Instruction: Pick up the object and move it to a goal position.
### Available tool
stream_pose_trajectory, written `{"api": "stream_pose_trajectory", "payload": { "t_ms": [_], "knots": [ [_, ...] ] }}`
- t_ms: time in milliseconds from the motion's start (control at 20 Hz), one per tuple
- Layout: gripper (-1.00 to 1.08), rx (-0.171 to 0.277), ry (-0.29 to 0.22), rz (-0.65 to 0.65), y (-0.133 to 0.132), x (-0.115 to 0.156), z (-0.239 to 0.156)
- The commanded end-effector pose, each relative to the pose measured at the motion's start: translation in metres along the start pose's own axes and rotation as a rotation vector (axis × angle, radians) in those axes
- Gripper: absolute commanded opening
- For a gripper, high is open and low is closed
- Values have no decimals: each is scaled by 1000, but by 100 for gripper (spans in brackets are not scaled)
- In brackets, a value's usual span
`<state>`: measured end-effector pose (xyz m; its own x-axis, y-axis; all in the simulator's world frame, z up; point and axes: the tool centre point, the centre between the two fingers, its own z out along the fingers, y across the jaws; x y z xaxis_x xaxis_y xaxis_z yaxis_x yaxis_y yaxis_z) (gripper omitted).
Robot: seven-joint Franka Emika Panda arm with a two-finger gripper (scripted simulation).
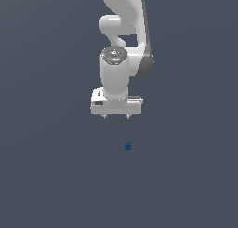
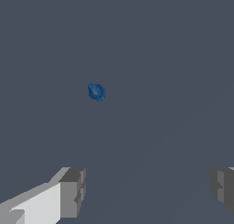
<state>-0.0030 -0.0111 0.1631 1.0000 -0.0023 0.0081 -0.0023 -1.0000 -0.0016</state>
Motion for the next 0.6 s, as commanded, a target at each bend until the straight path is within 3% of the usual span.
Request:
{"api": "stream_pose_trajectory", "payload": {
  "t_ms": [0, 550],
  "knots": [
    [100, 0, 0, 0, 0, 0, 0],
    [100, -25, -22, -60, -8, -3, 2]
  ]
}}
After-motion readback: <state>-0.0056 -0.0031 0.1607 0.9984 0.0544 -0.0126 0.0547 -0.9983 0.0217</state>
